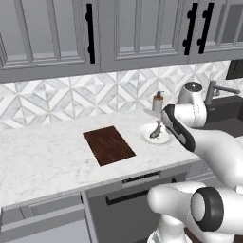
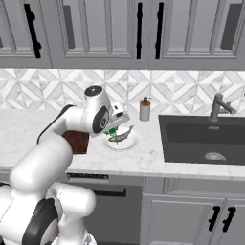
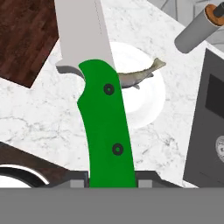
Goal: Pick up the knife from the drawer and place it on the cutting board. Then place the meat from the plate to the cutting board.
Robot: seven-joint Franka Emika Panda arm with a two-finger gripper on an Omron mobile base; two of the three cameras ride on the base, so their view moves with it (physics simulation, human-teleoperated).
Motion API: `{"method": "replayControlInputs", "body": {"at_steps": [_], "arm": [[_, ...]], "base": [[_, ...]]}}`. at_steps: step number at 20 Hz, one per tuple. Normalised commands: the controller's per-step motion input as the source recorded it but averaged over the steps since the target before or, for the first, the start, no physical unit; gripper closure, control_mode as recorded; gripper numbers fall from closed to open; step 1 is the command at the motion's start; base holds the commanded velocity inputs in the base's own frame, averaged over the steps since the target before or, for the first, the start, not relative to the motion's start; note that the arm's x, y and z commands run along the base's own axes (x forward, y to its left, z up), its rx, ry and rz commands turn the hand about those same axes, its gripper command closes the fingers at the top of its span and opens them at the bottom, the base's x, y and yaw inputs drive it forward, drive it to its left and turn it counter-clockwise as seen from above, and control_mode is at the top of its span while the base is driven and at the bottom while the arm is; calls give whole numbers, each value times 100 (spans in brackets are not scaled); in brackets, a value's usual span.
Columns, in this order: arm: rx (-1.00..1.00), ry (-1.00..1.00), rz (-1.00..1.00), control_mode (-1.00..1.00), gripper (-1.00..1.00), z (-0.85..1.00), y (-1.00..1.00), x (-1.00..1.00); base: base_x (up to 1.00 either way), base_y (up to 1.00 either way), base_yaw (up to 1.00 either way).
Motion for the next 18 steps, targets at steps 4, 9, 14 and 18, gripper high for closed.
{"method": "replayControlInputs", "body": {"at_steps": [4, 9, 14, 18], "arm": [[0, 0, 0, 100, 100, 0, 0, 0], [0, 2, 4, -100, 100, -8, 52, 16], [21, 2, -1, -100, 100, -15, 73, 42], [2, 11, -1, -100, 100, -23, 100, 39]], "base": [[46, 17, 4], [2, 9, 3], [0, 0, 0], [0, 0, 0]]}}
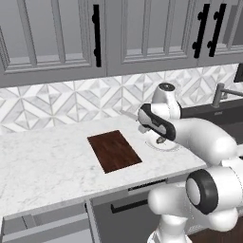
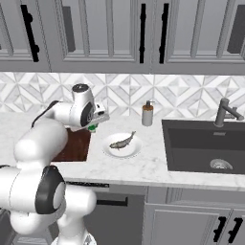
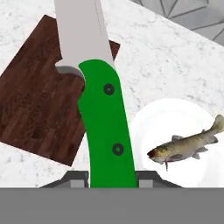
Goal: Pick up the knife from the drawer and place it on the cutting board. Then place the meat from the plate to the cutting board.
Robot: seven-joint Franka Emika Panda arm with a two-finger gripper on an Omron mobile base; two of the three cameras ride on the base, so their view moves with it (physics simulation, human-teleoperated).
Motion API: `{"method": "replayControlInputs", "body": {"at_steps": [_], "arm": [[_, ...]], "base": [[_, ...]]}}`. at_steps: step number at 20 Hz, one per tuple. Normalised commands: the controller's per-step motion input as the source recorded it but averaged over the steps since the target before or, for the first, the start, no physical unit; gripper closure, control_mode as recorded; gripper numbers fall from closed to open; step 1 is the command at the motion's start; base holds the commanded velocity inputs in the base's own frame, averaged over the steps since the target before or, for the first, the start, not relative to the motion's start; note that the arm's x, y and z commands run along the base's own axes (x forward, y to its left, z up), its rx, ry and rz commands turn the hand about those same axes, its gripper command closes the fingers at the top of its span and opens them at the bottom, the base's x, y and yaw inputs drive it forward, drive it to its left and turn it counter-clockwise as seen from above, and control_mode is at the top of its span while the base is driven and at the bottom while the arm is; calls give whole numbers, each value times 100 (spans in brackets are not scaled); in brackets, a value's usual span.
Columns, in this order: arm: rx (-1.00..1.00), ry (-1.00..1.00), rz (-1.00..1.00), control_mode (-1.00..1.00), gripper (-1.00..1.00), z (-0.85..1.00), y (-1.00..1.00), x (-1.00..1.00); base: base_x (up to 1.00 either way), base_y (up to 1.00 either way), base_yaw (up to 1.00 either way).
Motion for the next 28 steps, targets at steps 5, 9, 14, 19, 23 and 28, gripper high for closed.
{"method": "replayControlInputs", "body": {"at_steps": [5, 9, 14, 19, 23, 28], "arm": [[0, 7, -13, -100, 100, -36, 100, 16], [2, 0, -26, -100, 100, -33, 90, 4], [3, 1, -27, -100, 100, -43, 83, 0], [6, 0, -10, -100, 100, -13, 20, 0], [1, 2, 0, -100, 100, -19, 0, 0], [3, 8, 0, -100, 100, -46, 0, 0]], "base": [[0, 0, 0], [0, 0, 0], [0, 0, 0], [0, 0, 0], [0, 0, 0], [0, 0, 0]]}}
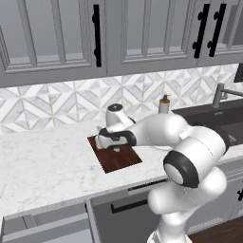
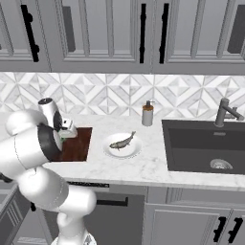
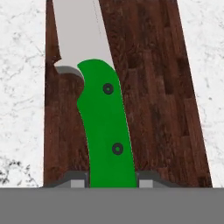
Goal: Pick up the knife from the drawer and place it on the cutting board. Then place the meat from the plate to the cutting board.
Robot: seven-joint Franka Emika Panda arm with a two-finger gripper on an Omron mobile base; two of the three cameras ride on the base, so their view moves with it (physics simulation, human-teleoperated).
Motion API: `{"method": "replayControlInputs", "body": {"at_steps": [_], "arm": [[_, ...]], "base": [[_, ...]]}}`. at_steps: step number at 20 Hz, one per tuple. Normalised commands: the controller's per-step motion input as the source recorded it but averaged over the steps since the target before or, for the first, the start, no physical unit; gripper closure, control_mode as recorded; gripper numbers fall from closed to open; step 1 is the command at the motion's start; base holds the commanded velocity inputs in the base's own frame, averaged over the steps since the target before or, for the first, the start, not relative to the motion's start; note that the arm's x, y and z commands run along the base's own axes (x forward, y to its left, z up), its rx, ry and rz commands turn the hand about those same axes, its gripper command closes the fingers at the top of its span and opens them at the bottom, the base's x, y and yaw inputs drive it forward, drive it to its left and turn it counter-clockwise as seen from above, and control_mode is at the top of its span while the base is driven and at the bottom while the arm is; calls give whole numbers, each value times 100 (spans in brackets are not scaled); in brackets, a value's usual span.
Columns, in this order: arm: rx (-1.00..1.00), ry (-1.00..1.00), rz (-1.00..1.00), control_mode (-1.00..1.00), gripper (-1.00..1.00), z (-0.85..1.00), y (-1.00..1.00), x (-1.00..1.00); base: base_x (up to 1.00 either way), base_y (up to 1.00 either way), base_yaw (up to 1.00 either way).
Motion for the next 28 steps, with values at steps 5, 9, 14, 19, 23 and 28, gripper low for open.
{"method": "replayControlInputs", "body": {"at_steps": [5, 9, 14, 19, 23, 28], "arm": [[6, 11, 0, -100, 100, -57, 0, 0], [0, 14, 1, -100, -100, -64, 0, 10], [-7, 4, 0, -100, -100, -14, 1, 7], [-2, 0, 0, -100, -100, 26, 4, 3], [0, 0, -1, -100, -100, 85, 0, 0], [-1, 0, -11, -100, -100, 80, -40, 0]], "base": [[0, 0, 0], [0, 0, 0], [0, 0, 0], [0, 0, 0], [0, 0, 0], [0, 0, 0]]}}
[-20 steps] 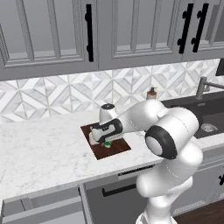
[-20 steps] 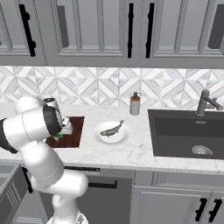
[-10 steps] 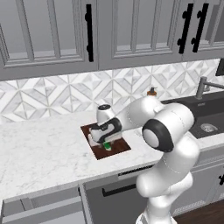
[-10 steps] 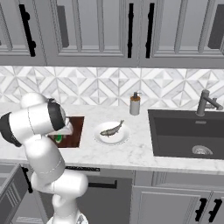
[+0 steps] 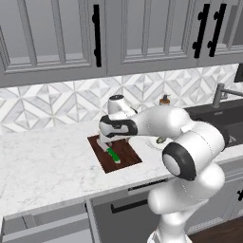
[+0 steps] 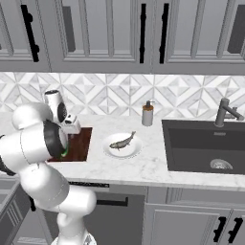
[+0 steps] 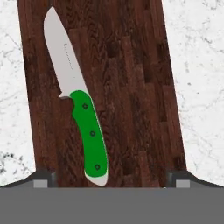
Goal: Pick up the knife from the drawer and place it on the cutting board. Then place the meat from the plate to the cutting board.
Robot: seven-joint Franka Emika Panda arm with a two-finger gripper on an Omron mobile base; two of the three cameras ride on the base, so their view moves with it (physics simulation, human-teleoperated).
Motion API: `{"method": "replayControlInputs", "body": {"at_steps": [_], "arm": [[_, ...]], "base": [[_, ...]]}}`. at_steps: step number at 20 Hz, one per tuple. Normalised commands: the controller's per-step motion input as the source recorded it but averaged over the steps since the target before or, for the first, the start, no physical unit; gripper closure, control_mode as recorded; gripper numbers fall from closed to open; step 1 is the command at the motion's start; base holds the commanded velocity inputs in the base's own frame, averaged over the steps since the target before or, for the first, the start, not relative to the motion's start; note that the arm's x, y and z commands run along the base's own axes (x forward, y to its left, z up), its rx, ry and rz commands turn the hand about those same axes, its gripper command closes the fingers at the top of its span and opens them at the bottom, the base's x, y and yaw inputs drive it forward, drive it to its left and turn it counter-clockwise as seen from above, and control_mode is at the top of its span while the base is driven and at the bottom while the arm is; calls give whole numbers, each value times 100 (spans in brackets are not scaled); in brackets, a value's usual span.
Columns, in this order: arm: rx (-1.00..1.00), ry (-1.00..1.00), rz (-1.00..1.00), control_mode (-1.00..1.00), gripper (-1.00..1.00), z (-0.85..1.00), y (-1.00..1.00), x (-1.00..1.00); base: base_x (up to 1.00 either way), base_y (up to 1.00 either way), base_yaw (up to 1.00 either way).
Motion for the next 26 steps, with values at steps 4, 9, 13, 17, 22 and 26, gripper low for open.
{"method": "replayControlInputs", "body": {"at_steps": [4, 9, 13, 17, 22, 26], "arm": [[-2, 0, -24, -100, -100, 49, -77, -1], [-2, 0, -26, -100, -100, 22, -97, -1], [1, 0, -27, -100, -100, -8, -95, 0], [1, 0, -23, -100, -100, -31, -76, 0], [0, 0, -15, -100, -100, -27, -59, 1], [2, 0, -7, -100, -100, -27, -42, 16]], "base": [[0, 0, 0], [0, 0, 0], [0, 0, 0], [0, 0, 0], [0, 0, 0], [0, 0, 0]]}}
